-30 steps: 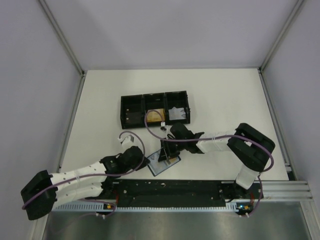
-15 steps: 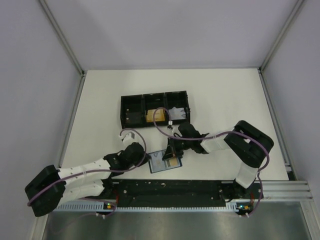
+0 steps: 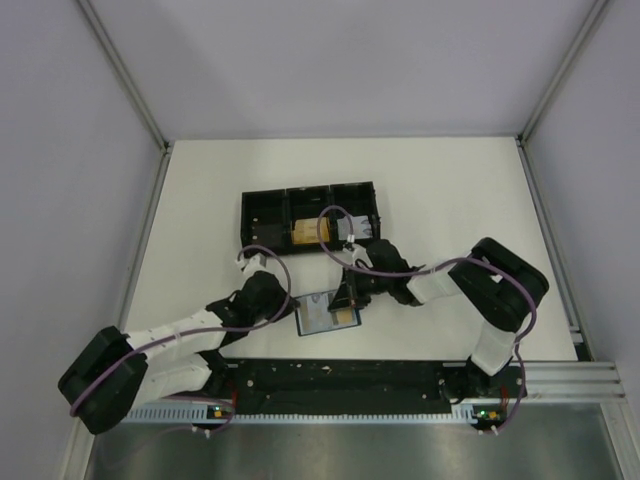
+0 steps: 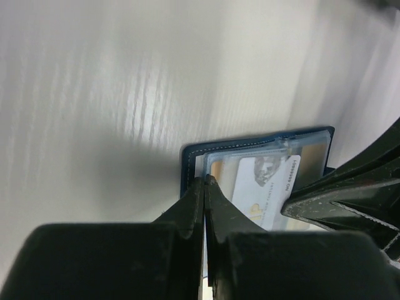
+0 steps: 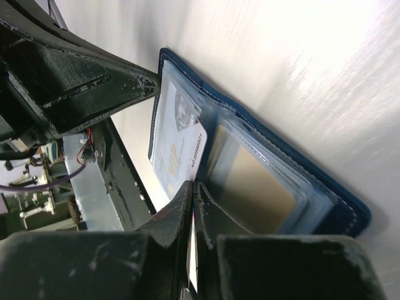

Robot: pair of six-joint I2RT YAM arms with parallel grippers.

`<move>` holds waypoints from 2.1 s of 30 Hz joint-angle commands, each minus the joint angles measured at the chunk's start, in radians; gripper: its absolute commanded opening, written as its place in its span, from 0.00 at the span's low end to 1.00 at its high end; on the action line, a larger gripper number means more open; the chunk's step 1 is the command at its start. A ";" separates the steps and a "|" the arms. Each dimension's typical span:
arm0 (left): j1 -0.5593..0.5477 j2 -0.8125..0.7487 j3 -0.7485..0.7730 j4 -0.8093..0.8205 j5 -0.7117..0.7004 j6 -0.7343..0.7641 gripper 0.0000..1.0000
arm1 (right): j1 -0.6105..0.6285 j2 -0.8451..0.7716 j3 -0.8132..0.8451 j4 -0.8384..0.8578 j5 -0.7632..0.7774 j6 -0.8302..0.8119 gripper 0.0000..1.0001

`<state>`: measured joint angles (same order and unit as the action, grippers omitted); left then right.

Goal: Take the credit cards out of the card holder
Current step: Remove the credit card from the card holder.

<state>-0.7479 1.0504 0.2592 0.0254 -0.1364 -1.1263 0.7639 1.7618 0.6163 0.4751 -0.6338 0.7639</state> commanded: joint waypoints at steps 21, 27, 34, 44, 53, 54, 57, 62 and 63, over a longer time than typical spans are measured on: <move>0.070 0.026 0.080 0.108 0.227 0.200 0.39 | -0.029 0.051 0.105 -0.024 0.011 -0.046 0.00; 0.070 0.121 0.080 0.114 0.201 0.189 0.19 | -0.029 0.051 0.105 -0.030 0.011 -0.055 0.00; 0.070 0.131 0.078 0.002 0.152 0.166 0.00 | -0.041 0.041 0.106 -0.076 0.019 -0.077 0.00; 0.071 0.066 0.058 -0.065 0.110 0.172 0.00 | -0.064 0.034 0.112 -0.104 0.022 -0.094 0.00; 0.070 0.070 0.092 -0.068 0.172 0.191 0.00 | -0.064 0.033 0.118 -0.113 0.013 -0.098 0.00; 0.068 0.047 0.094 -0.068 0.173 0.192 0.02 | -0.064 0.034 0.119 -0.115 0.011 -0.097 0.00; 0.070 -0.022 0.103 -0.074 0.175 0.200 0.09 | -0.064 0.034 0.119 -0.112 0.011 -0.098 0.00; 0.070 -0.044 0.129 -0.035 0.211 0.224 0.11 | -0.064 0.036 0.119 -0.109 0.006 -0.097 0.00; 0.070 -0.033 0.135 -0.033 0.213 0.230 0.09 | -0.064 0.034 0.117 -0.107 0.006 -0.097 0.00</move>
<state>-0.6807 1.0172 0.3458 -0.0528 0.0467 -0.9344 0.7105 1.8046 0.7086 0.3695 -0.6350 0.6983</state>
